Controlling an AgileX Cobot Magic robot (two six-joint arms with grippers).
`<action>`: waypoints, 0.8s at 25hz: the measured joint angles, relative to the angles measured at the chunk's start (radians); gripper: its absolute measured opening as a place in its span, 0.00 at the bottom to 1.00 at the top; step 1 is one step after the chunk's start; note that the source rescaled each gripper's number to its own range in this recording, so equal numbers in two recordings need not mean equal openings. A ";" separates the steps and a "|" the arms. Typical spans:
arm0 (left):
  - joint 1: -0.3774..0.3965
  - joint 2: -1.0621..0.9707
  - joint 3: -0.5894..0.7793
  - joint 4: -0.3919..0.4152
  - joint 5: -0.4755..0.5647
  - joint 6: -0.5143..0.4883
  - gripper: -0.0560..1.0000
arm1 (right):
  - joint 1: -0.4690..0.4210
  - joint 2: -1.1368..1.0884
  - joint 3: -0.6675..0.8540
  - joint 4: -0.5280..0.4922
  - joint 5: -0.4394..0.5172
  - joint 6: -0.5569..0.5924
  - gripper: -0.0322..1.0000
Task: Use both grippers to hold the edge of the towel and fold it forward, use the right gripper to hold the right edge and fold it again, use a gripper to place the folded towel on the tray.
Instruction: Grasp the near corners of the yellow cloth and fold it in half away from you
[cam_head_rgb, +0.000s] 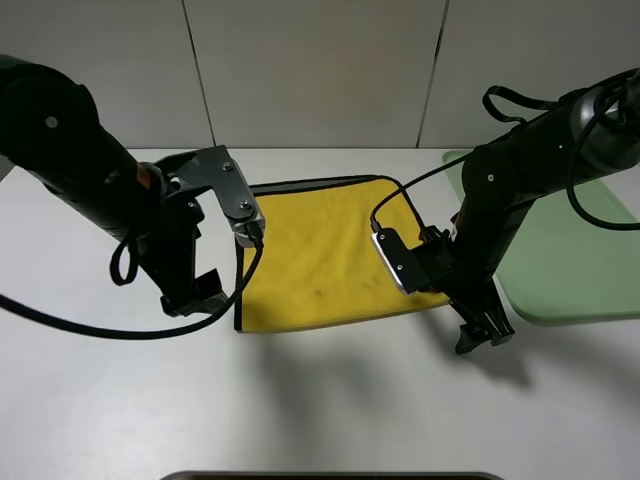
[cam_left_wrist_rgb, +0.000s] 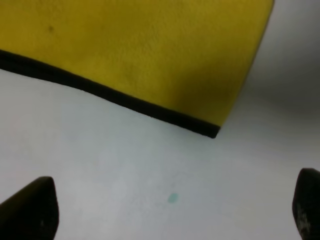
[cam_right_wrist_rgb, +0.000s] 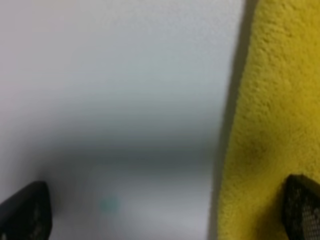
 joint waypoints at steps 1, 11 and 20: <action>0.000 0.025 -0.022 -0.007 0.015 0.000 0.93 | 0.000 0.000 0.000 0.000 0.000 0.000 1.00; -0.031 0.184 -0.230 -0.080 0.138 0.011 0.92 | 0.000 0.000 0.000 0.022 -0.007 0.000 1.00; -0.139 0.319 -0.251 -0.045 0.164 0.030 0.92 | 0.000 0.001 0.000 0.038 -0.014 0.000 1.00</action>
